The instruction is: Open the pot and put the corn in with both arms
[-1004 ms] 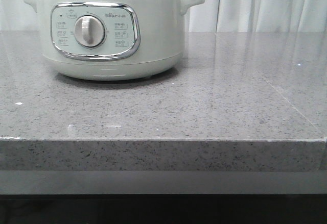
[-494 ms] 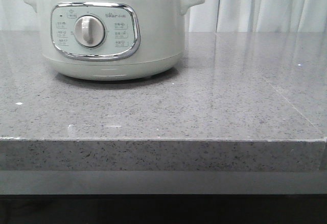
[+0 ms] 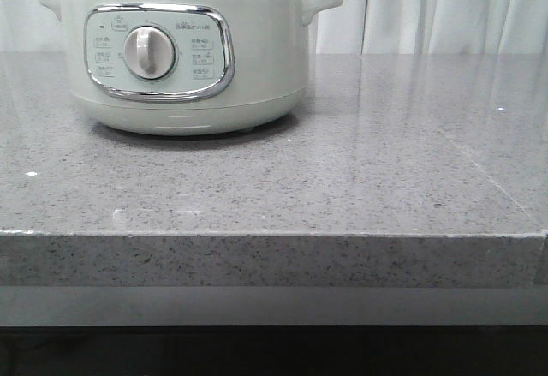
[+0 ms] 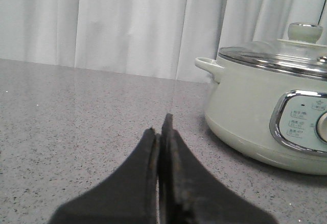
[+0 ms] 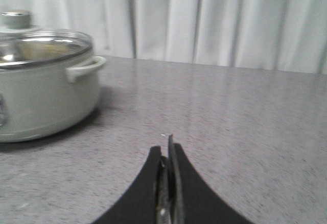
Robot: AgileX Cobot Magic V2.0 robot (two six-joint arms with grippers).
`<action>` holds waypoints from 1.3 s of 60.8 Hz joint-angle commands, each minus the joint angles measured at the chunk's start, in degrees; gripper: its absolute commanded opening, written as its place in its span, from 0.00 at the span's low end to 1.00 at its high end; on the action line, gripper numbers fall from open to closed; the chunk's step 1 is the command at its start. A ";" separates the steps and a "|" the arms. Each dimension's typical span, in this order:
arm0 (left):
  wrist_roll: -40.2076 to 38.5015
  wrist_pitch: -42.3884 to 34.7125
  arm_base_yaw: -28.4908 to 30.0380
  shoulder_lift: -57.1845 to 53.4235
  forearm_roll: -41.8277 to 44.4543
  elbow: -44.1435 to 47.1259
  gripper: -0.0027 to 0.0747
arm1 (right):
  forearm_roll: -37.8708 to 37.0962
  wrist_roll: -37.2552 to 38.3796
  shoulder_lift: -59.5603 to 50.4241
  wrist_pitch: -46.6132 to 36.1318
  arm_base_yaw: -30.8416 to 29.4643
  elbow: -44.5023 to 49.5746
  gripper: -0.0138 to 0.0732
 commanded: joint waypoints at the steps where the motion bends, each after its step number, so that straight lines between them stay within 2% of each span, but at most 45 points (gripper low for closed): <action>1: -0.57 -4.31 -0.16 -1.06 0.04 0.22 0.01 | 0.18 -0.07 -2.61 -8.22 -2.52 4.14 0.08; 15: -0.57 -4.31 -0.16 -1.06 0.04 0.22 0.01 | 0.18 -0.07 -8.29 -9.87 -6.40 15.55 0.08; 23: -0.57 -4.31 -0.16 -1.06 0.04 0.22 0.01 | 0.18 -0.07 -10.92 -12.40 -6.50 19.94 0.08; 50: -0.57 -4.31 -0.16 -1.06 0.04 0.22 0.01 | 0.18 -0.07 -10.80 -11.72 -6.26 19.74 0.08; 60: -0.57 -4.31 -0.16 -1.06 0.04 0.22 0.01 | 0.18 0.11 -10.80 -15.05 -6.26 19.74 0.08; 71: -0.57 -4.31 -0.16 -1.06 0.04 0.22 0.01 | -9.08 9.28 -10.85 -19.28 -6.26 19.74 0.08; 79: -0.57 -4.31 -0.16 -1.06 0.04 0.22 0.01 | -9.25 10.00 -10.85 -19.53 -6.26 19.74 0.08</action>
